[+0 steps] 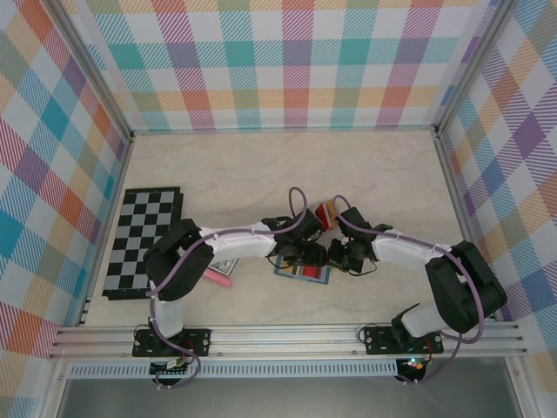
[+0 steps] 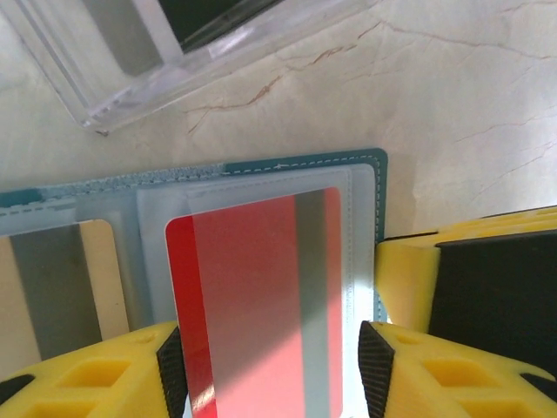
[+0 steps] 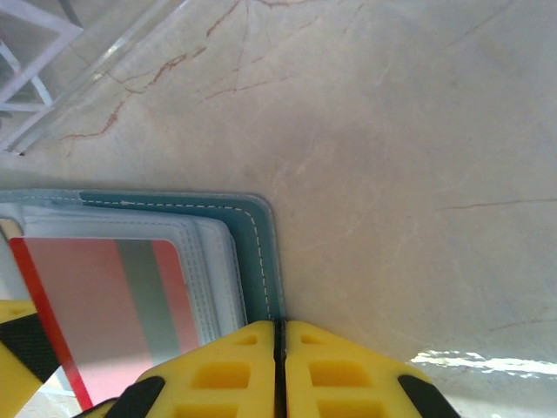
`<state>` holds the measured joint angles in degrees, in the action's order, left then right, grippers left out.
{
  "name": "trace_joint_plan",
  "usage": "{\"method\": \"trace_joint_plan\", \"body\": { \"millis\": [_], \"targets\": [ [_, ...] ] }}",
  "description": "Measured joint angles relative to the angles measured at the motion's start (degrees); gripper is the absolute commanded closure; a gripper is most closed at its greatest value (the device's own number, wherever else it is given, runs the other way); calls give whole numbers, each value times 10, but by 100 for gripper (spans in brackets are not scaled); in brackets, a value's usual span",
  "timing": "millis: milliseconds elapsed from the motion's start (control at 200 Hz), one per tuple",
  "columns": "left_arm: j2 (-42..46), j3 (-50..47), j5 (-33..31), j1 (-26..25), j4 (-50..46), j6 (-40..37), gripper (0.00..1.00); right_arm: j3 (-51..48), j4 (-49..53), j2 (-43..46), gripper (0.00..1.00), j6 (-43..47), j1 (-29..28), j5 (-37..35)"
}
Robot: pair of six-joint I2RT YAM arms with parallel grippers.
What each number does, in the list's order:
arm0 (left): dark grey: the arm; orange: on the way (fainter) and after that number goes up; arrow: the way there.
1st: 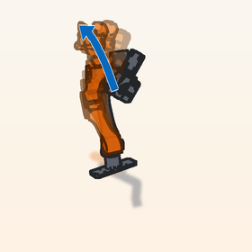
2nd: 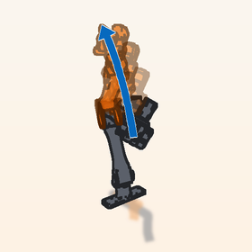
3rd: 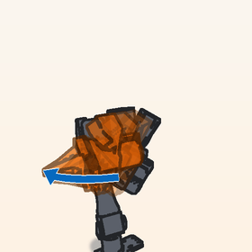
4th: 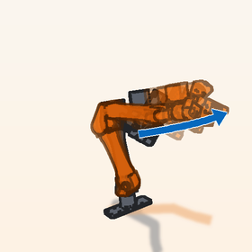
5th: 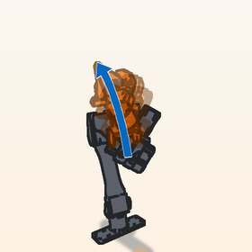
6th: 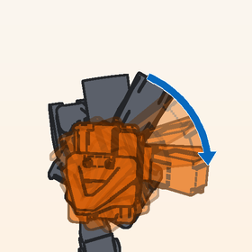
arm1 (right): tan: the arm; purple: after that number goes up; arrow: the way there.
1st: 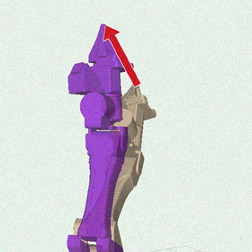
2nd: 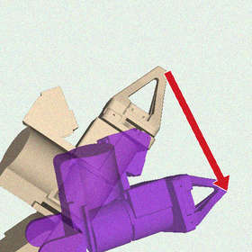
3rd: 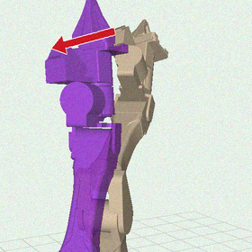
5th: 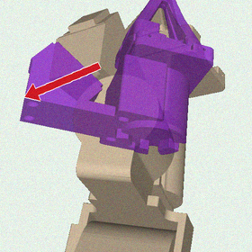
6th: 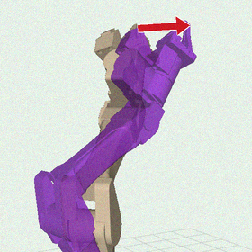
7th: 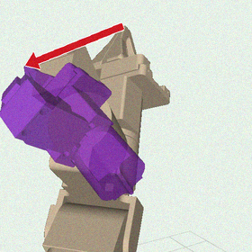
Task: Put the credit cards into the card holder
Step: Insert the credit card into the card slot.
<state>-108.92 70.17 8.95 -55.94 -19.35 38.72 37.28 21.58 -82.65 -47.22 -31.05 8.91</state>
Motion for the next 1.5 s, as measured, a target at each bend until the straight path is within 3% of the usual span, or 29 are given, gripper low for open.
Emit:
{"method": "trace_joint_plan", "body": {
  "millis": [430,650,905,1000,1150,1335,1500],
  "targets": [
    [-2,-20,35,10,47,24,42,0,0,0,91,0,0,-1],
    [39,-48,20,10,48,31,22,2,5,0,90,19,0,-3],
    [106,-71,-20,10,37,32,21,6,9,-1,90,70,0,-5],
    [137,-83,-52,16,21,33,20,7,12,-1,85,89,0,-9],
    [169,-104,-70,55,-2,34,20,7,31,9,68,92,0,-23],
    [164,-162,-31,127,6,39,22,11,78,73,60,83,0,-53],
    [134,-165,13,133,20,39,26,21,85,130,58,69,0,-50]
  ]
}}
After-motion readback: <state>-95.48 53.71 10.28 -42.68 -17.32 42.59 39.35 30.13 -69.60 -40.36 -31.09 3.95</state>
